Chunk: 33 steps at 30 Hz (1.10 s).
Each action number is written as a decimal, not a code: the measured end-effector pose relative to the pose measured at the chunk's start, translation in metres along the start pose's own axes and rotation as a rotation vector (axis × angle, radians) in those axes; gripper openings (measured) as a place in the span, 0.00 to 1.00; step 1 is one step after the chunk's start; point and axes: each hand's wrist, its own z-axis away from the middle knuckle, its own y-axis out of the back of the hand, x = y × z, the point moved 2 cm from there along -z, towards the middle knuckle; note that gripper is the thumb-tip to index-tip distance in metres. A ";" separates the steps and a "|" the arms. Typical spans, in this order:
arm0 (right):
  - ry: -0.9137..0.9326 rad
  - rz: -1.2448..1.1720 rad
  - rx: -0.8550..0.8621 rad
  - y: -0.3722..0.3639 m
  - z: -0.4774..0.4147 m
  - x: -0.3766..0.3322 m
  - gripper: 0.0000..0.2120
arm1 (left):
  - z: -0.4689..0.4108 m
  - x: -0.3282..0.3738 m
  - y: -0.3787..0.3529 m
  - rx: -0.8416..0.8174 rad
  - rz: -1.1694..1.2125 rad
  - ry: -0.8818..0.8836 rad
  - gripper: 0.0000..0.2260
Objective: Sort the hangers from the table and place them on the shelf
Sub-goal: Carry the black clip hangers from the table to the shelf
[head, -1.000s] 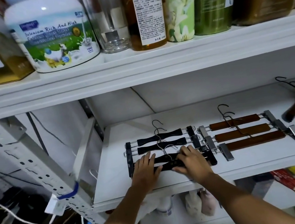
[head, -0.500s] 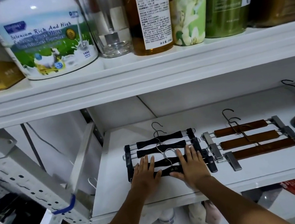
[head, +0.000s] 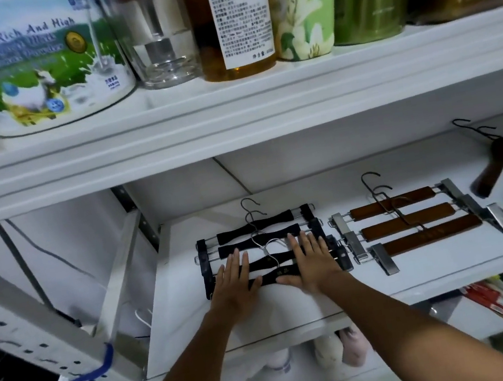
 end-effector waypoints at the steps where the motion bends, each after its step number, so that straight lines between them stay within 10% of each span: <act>1: 0.006 -0.008 -0.004 0.005 0.002 0.001 0.50 | 0.001 0.001 0.004 0.004 0.035 -0.011 0.47; 5: 0.080 0.065 0.142 0.033 0.016 0.007 0.45 | 0.006 0.009 0.029 0.103 0.134 -0.076 0.30; 16: 0.088 0.026 0.403 0.119 0.112 0.095 0.22 | -0.001 0.160 0.117 0.097 -0.124 -0.282 0.25; 33: -0.482 0.090 0.515 0.165 0.397 0.447 0.23 | 0.042 0.627 0.087 0.152 -0.082 -0.873 0.25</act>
